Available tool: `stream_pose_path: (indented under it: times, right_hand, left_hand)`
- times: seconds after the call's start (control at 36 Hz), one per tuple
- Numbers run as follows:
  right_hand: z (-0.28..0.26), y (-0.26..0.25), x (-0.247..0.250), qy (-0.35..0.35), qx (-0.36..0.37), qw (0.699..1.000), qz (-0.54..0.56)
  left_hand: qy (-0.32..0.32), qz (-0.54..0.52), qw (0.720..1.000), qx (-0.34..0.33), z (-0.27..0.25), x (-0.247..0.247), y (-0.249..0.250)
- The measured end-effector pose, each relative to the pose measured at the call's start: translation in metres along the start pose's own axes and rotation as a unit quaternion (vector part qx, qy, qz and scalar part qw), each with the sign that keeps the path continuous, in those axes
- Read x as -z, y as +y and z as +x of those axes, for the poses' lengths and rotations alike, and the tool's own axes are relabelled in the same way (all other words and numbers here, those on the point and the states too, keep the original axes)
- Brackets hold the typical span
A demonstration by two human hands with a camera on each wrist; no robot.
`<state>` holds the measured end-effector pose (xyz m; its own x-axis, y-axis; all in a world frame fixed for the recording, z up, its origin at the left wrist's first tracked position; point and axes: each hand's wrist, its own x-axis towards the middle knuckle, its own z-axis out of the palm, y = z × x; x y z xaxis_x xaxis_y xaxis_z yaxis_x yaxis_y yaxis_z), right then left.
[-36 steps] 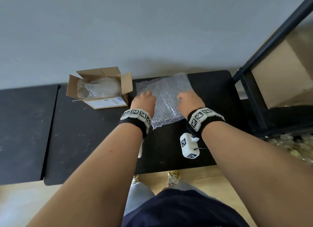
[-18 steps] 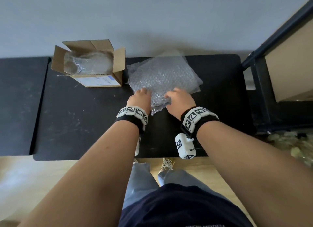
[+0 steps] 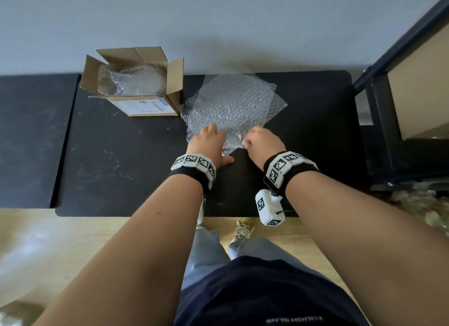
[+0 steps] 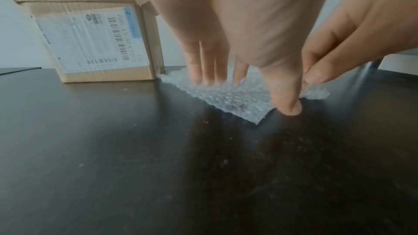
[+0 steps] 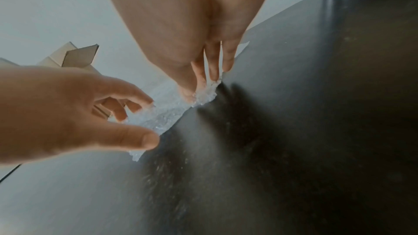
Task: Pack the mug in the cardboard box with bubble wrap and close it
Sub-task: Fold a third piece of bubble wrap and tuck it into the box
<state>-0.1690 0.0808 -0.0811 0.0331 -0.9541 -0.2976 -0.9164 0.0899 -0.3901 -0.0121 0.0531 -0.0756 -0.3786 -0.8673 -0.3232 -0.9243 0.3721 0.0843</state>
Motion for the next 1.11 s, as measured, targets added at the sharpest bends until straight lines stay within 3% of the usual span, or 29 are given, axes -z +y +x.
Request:
stream_pose_path:
  times: [0.17,0.33,0.42,0.53,0.67,0.83,0.97,1.11]
  right_hand:
    - [-0.002,0.006,0.008,0.025,-0.063,0.997,0.044]
    - [-0.004,0.015,0.021,0.049,-0.12,0.99,0.06]
    - [-0.005,0.017,0.028,0.069,-0.135,0.986,0.065]
    - [-0.007,0.022,0.038,0.085,-0.154,0.981,0.077]
    - [-0.007,0.028,0.041,0.09,-0.191,0.974,0.087]
    - [-0.001,0.032,0.037,0.1,-0.201,0.966,0.125]
    - [0.007,0.033,0.037,0.094,-0.23,0.955,0.159]
    - [0.021,0.041,0.032,0.076,-0.245,0.957,0.134]
  left_hand:
    - [0.031,0.018,0.999,-0.001,-0.002,0.004,-0.013]
    - [-0.038,-0.079,0.993,0.076,-0.003,0.024,-0.002]
    - [-0.066,-0.18,0.974,0.124,0.0,0.027,0.003]
    - [-0.023,-0.346,0.921,0.175,0.002,0.025,0.0]
    - [-0.007,-0.431,0.882,0.19,-0.002,0.019,-0.006]
    - [0.01,-0.431,0.883,0.186,0.004,0.014,-0.009]
    - [-0.012,-0.433,0.876,0.211,0.019,0.014,-0.005]
    - [-0.017,-0.38,0.898,0.224,0.032,0.014,-0.003]
